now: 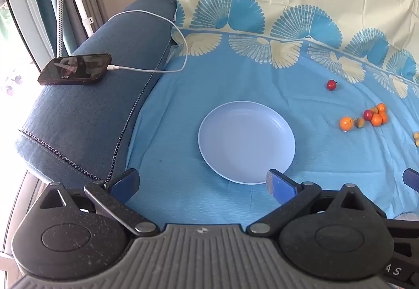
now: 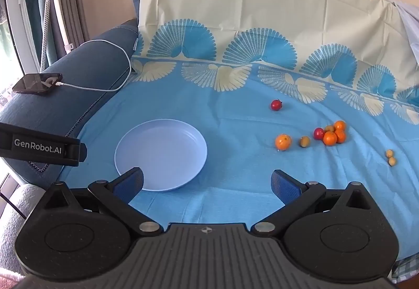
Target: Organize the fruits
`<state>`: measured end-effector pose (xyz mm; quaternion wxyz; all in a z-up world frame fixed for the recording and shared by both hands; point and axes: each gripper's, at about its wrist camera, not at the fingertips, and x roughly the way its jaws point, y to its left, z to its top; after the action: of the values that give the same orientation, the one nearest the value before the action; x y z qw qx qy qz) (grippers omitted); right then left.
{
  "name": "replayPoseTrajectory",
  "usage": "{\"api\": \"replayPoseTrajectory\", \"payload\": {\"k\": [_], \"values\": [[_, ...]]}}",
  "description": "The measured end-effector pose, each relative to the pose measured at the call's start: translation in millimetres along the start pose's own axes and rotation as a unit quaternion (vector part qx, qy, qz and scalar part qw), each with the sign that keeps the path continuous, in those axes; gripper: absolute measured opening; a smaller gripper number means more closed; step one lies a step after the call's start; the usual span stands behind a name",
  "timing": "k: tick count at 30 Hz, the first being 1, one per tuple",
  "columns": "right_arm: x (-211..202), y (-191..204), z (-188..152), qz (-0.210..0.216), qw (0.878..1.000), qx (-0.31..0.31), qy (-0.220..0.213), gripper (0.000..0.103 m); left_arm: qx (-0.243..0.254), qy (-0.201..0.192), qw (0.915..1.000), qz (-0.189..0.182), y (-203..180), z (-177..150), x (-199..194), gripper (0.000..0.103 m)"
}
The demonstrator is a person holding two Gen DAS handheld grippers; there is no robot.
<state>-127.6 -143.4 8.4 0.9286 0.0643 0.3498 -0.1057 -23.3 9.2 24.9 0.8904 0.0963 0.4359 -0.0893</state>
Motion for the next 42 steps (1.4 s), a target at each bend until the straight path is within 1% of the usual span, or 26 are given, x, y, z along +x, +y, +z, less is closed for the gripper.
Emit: {"api": "replayPoseTrajectory", "payload": {"k": [6,11,15,25,29,36,42], "values": [[-4.6,3.8,1.9,0.003,1.0,0.002,0.0,0.103,0.002,-0.002,1.0,0.002,-2.0,1.7,-1.2,0.103],[-3.4,-3.9,0.4,0.007,1.0,-0.006,-0.002,0.103,0.003,-0.003,1.0,0.002,-0.2,0.6,-2.1,0.103],[-4.6,0.7,0.8,0.007,1.0,-0.001,-0.008,0.103,0.003,-0.003,1.0,0.002,-0.5,0.2,-3.7,0.103],[-4.2,-2.0,1.1,0.017,1.0,0.009,-0.01,0.103,0.011,-0.003,0.9999,0.008,-5.5,0.0,-5.3,0.103],[-5.3,-4.2,1.5,0.02,1.0,0.003,-0.005,0.103,0.01,-0.002,0.9999,0.009,-7.3,0.1,-5.8,0.103],[-6.1,-13.5,2.3,0.032,0.999,0.026,-0.002,0.103,0.021,0.0,0.9996,0.016,-13.1,-0.4,-6.8,0.103],[-3.2,-16.8,0.0,0.027,0.999,0.02,0.002,0.103,0.033,0.002,0.9991,0.025,-19.0,0.5,-5.7,0.103]]}}
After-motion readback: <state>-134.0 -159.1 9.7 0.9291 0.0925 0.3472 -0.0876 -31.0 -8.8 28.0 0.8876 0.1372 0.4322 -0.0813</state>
